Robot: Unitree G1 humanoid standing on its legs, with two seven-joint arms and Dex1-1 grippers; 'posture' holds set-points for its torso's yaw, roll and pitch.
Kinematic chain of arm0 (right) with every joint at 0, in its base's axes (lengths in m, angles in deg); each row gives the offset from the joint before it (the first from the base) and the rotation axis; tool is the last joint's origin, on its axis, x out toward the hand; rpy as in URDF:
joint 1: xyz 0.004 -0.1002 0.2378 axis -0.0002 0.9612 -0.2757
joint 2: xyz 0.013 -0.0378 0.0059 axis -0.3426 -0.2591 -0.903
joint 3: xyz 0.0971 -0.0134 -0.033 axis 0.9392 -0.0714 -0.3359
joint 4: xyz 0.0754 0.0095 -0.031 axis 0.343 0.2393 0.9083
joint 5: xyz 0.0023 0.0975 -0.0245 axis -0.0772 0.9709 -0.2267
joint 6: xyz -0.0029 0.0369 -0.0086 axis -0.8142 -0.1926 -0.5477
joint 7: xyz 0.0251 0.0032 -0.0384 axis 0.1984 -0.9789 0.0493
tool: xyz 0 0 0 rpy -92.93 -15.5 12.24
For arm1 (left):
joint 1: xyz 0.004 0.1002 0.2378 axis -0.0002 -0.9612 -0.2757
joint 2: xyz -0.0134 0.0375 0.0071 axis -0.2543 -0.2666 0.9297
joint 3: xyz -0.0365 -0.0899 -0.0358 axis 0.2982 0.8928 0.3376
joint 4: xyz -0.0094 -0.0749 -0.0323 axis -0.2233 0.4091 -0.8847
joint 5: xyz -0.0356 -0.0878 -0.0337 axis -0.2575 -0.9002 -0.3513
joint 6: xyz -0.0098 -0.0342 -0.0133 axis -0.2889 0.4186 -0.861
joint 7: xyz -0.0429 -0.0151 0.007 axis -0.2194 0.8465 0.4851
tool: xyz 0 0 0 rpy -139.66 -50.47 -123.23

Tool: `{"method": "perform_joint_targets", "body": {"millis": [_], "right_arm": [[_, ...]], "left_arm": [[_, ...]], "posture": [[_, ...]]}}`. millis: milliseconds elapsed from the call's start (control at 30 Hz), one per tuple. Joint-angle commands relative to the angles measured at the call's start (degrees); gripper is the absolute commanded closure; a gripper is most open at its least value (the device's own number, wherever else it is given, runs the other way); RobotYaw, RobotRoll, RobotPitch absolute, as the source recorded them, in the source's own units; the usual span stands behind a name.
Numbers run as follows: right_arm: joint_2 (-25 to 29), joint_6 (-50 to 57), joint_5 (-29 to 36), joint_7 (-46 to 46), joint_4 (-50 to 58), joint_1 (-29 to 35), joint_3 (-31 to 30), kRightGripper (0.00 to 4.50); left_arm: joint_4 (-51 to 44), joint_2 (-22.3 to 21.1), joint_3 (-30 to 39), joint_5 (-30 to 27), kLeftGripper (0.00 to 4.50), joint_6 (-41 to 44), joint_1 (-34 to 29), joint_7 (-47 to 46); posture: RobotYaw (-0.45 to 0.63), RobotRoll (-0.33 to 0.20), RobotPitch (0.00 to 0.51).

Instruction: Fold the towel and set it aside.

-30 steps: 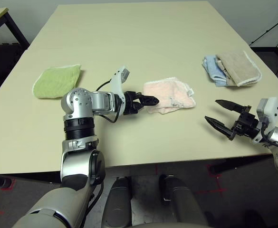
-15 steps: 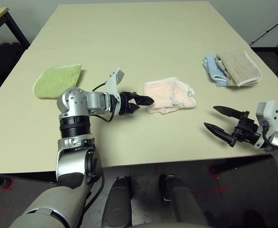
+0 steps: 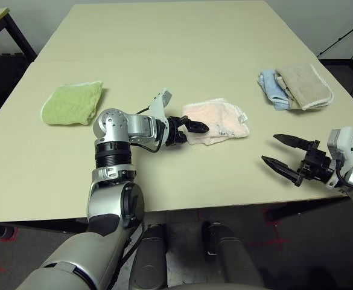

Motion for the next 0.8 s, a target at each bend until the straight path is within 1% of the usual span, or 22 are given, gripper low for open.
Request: {"method": "perform_joint_targets", "body": {"millis": [33, 300, 333, 400, 433, 500, 700, 733, 800], "right_arm": [[0.7, 0.5, 0.2, 0.4, 2.3, 1.6, 1.1, 0.02], [1.3, 1.0, 0.2, 0.7, 3.9, 3.2, 2.2, 0.02], [1.4, 1.0, 0.2, 0.7, 3.9, 3.2, 2.3, 0.01], [1.4, 0.9, 0.2, 0.9, 3.9, 3.2, 2.3, 0.0], [1.4, 0.9, 0.2, 1.0, 3.9, 3.2, 2.2, 0.0], [1.3, 0.9, 0.2, 1.1, 3.8, 3.0, 2.2, 0.0], [1.1, 0.7, 0.1, 1.2, 3.7, 3.0, 1.8, 0.0], [1.1, 0.7, 0.1, 1.2, 3.7, 3.0, 1.8, 0.0], [1.2, 0.7, 0.2, 1.1, 3.6, 2.9, 1.8, 0.0]], "left_arm": [[4.2, 0.8, -1.6, 2.9, 0.0, -2.8, -0.1, 0.4], [8.3, 2.0, -3.6, 5.4, 0.0, -7.7, 0.0, 1.7], [7.9, 2.2, -4.7, 6.0, 0.17, -8.7, -0.5, 1.7], [7.2, 2.6, -6.0, 6.8, 0.64, -10.0, -1.3, 2.1], [7.0, 2.6, -6.5, 7.1, 1.0, -10.4, -1.6, 2.3], [7.1, 2.6, -7.0, 7.4, 1.78, -10.9, -1.7, 2.6], [6.7, 2.3, -7.8, 8.2, 4.18, -11.7, -2.1, 3.8], [6.5, 2.3, -8.0, 8.3, 4.48, -11.9, -2.2, 4.0], [5.9, 2.2, -8.0, 8.3, 4.48, -12.0, -2.3, 4.6]], "posture": [[0.04, 0.0, 0.208], [0.02, 0.0, 0.212], [0.02, 0.0, 0.212], [0.02, 0.0, 0.212], [0.02, 0.0, 0.212], [0.01, 0.0, 0.203], [0.01, 0.0, 0.204], [0.01, 0.0, 0.204], [0.01, 0.0, 0.207]]}}
